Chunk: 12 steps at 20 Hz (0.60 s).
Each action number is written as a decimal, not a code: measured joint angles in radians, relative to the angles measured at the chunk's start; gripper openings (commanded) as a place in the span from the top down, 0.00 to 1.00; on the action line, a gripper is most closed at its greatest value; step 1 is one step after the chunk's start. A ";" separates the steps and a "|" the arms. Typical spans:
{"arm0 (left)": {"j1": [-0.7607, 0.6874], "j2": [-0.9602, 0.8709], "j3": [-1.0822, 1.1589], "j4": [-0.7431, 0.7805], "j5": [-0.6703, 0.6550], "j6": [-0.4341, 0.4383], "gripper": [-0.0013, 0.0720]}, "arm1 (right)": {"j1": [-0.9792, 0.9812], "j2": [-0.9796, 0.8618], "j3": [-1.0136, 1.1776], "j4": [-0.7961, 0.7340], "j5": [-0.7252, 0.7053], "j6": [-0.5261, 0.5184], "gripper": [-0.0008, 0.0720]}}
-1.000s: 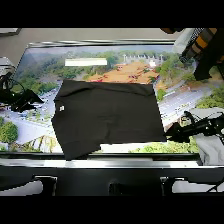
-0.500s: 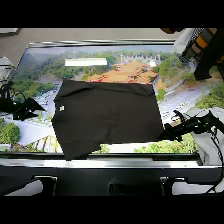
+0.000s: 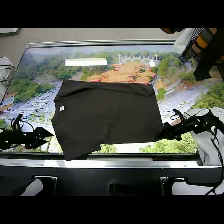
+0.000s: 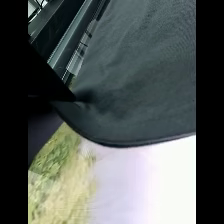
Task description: Fold the clothes and pants, and hang the long-sleeved shirts on hangers.
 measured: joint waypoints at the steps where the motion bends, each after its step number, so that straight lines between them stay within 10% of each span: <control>1: 0.002 0.004 -0.026 -0.018 0.005 0.017 0.23 | 0.000 0.001 0.000 0.002 0.000 0.000 0.94; 12: -0.060 -0.058 -0.140 -0.133 0.092 0.094 0.30 | 0.000 0.005 0.000 0.034 0.002 -0.001 0.94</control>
